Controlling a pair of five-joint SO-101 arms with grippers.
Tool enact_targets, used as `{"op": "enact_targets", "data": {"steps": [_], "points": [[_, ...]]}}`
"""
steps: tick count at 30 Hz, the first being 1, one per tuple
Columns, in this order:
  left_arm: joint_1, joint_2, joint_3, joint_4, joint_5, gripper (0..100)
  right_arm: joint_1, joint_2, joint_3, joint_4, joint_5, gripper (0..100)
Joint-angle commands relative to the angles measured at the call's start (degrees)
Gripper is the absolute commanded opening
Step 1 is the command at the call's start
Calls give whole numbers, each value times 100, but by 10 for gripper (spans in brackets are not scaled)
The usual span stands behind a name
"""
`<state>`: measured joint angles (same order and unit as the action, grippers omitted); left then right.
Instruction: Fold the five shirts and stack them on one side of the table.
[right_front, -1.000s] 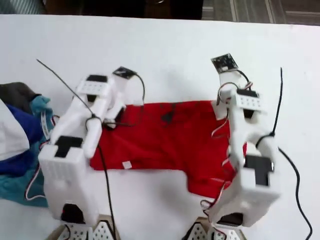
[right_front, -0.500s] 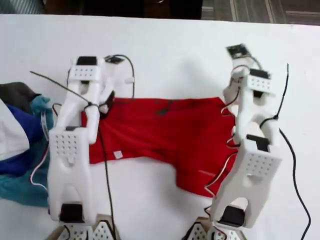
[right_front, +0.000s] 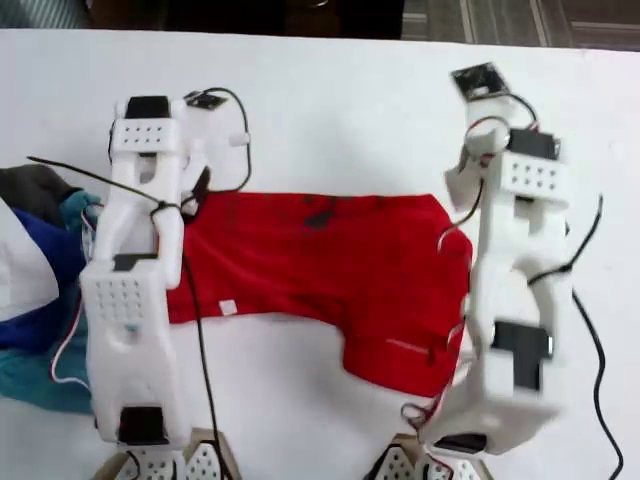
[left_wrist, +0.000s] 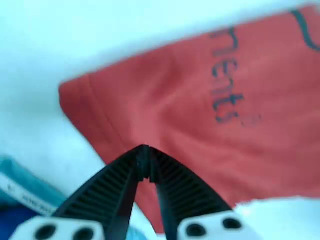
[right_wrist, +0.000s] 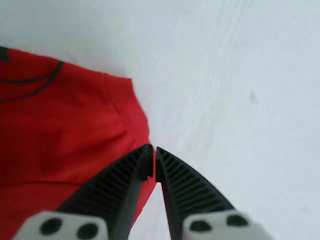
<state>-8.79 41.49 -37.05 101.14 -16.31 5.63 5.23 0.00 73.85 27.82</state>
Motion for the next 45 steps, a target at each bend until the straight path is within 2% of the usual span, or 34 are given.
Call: {"op": "enact_targets", "data": {"steps": [1,6,10,13,19,24,31,35,37,41,45], "points": [[211,-1196,1042,-53,-9,26,-356,-1675,1626,-558,26,19],[211,-2312,3354,-1213,-44,26,-725,-3152,3868,-1367,26,19],[202,-2831,5147,-2330,-264,26,-919,-3635,4923,-1446,246,19],[211,-2998,5938,-2787,-290,26,-963,-3741,5459,-1446,484,19],[202,-3042,6624,-2866,-264,26,-910,-3793,6268,-1402,1178,19],[193,-3235,6905,-2857,-281,26,-910,-3978,6338,-1059,1495,19],[237,-4826,7336,-2840,-281,26,-963,-5763,6338,-338,1486,26],[246,-5829,7855,-2734,-281,26,-963,-6703,6382,382,1521,140],[237,-6215,8180,-2796,-299,26,-998,-6993,6391,585,1626,150],[237,-6549,8840,-3270,-703,26,-1525,-7099,6673,734,2215,96],[202,-6365,9226,-3745,-870,26,-2097,-7090,6734,690,2286,106]]}}
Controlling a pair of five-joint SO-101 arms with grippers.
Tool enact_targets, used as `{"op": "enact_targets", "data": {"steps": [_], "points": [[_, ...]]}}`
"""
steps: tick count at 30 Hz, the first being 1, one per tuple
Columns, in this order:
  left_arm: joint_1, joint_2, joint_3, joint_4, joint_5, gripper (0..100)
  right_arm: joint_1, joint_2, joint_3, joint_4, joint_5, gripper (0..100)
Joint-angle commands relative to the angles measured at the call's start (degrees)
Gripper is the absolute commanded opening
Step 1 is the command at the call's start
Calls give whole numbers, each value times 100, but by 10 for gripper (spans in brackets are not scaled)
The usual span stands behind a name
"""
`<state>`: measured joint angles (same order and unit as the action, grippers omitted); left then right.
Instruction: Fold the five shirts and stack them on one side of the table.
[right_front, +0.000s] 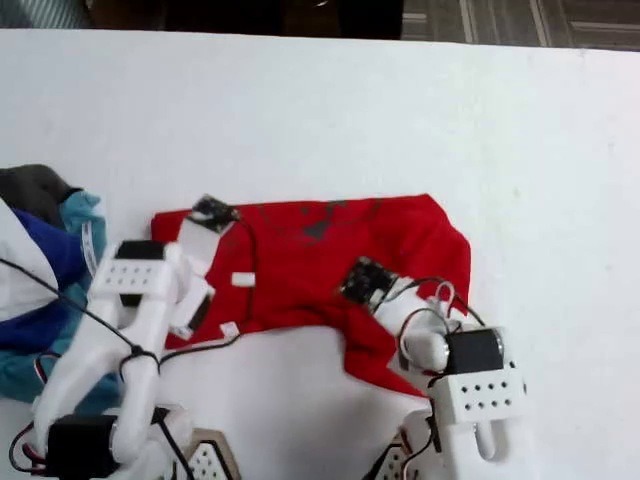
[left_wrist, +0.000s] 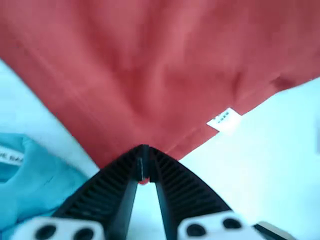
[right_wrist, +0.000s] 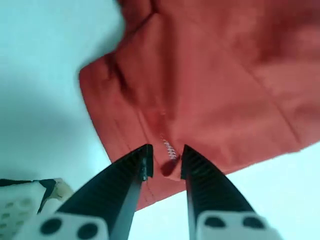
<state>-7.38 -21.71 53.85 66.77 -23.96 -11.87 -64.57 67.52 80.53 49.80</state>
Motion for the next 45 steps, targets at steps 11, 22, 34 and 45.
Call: {"op": "enact_targets", "data": {"steps": [11,22,34,45], "points": [[53,1996,-655,-510,255,25,-1015,1481,-193,-171,123,153],[53,2180,-840,-448,281,25,-1024,3020,-167,-629,580,159],[53,2189,-831,-440,281,25,-963,3943,132,-1895,536,156],[53,2189,-831,-431,281,25,-690,4198,-334,-1868,571,19]]}}
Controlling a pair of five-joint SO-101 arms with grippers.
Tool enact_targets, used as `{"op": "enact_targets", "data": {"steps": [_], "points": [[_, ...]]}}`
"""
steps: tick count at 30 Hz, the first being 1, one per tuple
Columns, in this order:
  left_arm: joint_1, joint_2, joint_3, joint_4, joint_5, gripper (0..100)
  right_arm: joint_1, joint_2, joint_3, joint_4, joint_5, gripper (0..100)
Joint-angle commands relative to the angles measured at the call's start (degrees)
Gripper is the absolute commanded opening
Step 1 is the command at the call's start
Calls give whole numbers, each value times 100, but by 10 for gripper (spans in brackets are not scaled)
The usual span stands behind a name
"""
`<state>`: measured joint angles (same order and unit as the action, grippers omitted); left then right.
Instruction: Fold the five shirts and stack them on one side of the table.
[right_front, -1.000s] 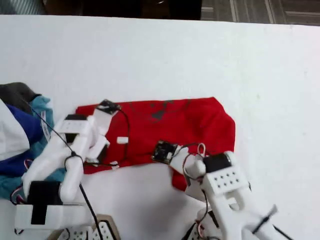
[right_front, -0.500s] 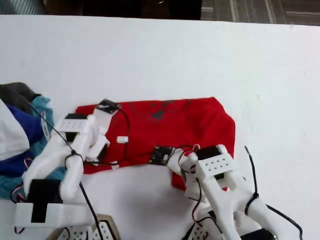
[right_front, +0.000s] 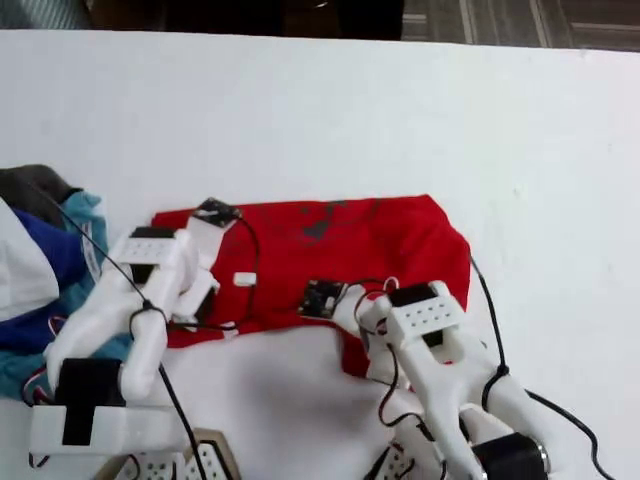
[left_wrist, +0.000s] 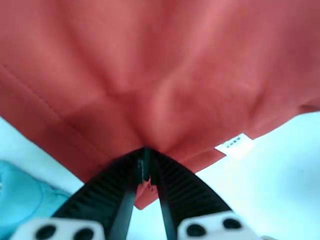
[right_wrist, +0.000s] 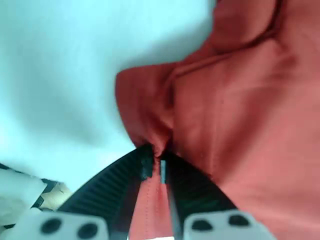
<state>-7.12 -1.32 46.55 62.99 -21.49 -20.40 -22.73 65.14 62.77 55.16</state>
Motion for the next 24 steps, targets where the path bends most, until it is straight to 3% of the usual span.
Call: {"op": "enact_targets", "data": {"steps": [1,11,14,19,24], "points": [[26,149,-101,-53,35,25,295,-84,-158,-13,44,20],[26,149,-101,-53,26,25,787,-1130,-923,1534,563,19],[26,149,-101,-62,18,25,752,-1191,-914,1587,554,33],[26,149,-101,-62,9,25,743,-1235,-941,1807,607,184],[26,149,-101,-62,9,25,752,-1182,-932,1420,563,167]]}}
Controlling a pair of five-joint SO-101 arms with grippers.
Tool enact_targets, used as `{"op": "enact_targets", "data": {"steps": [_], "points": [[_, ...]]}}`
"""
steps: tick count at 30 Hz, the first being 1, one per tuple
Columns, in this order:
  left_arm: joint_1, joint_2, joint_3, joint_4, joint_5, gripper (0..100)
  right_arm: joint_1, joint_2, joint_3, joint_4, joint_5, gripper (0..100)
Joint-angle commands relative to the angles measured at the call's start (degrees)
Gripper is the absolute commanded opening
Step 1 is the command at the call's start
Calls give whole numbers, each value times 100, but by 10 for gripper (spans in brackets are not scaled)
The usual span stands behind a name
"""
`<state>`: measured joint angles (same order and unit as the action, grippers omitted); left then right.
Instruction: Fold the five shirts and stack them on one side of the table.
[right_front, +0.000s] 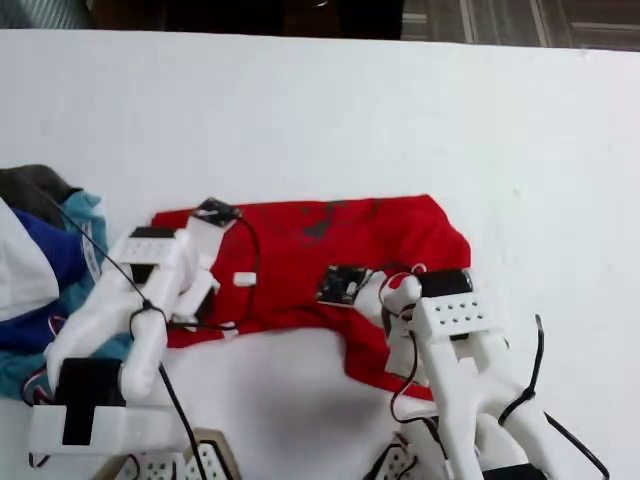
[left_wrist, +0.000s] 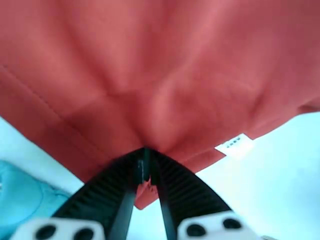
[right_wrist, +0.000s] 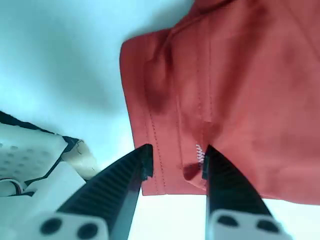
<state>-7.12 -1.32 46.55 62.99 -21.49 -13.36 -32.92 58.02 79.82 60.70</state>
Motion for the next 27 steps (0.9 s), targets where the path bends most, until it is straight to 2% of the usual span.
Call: {"op": "enact_targets", "data": {"steps": [1,7,11,23,27], "points": [[26,149,-101,-62,0,25,48,-154,-193,-462,0,165],[26,149,-110,-70,0,25,-66,-154,70,-1068,-264,166],[26,149,-110,-70,0,25,-303,-154,334,-1121,-281,166],[26,149,-101,-62,18,25,-295,-119,519,-1613,-290,163],[26,149,-101,-62,18,25,-286,330,519,-1640,-290,163]]}}
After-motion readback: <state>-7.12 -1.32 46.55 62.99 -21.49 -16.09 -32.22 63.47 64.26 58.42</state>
